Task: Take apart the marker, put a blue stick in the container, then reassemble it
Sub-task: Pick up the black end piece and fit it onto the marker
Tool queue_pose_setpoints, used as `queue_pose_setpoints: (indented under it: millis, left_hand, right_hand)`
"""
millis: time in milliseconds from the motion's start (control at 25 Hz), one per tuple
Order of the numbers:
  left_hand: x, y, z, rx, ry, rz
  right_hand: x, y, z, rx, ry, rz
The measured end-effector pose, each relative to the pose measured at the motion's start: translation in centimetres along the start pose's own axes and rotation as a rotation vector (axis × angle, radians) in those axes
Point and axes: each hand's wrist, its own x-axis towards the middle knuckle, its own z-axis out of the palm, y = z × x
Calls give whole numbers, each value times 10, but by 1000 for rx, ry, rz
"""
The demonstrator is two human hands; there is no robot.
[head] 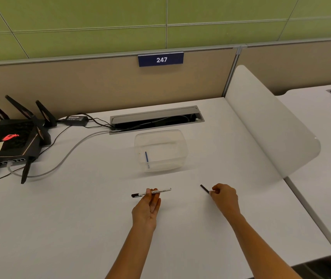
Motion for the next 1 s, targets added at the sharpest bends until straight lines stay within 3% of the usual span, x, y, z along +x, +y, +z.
queue_pose_setpoints:
  millis: [280,440,600,1000]
  left_hand:
    - [1,4,-1,-5,11,13]
    - [2,6,-1,-14,17,15]
    - [4,7,1,-16,26,23]
    - [1,4,6,-8,29,27]
  right_hand:
    - [-3,-7,14,-183,-13,-102]
    - [-20,-29,11,114,-39,-107]
    - [-51,-60,4,421,-133,-225]
    - [-76,-82,0,472,-113,-361]
